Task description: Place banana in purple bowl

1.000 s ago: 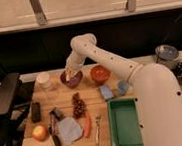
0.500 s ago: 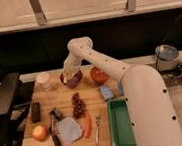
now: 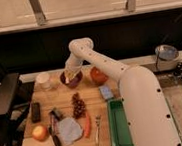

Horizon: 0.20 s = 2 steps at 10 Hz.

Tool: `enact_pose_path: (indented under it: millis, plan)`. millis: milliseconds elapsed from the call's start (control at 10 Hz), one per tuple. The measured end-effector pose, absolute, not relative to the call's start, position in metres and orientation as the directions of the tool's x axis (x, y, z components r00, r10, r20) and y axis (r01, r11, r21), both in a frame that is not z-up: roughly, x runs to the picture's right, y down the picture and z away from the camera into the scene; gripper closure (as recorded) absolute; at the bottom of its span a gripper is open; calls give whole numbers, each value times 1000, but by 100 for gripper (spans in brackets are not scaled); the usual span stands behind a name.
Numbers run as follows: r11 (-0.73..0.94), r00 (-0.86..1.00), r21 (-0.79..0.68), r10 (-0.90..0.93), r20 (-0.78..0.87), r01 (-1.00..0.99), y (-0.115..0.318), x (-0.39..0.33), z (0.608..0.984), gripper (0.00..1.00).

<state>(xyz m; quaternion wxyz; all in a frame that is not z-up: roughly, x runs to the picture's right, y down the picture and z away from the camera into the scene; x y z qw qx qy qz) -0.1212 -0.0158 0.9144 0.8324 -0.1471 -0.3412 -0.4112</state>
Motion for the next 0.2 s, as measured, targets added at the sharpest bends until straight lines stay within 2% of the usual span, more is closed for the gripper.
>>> enact_pose_path:
  millis: [200]
  plan:
    - [621, 432, 31, -581, 690, 784, -15, -119, 916, 34]
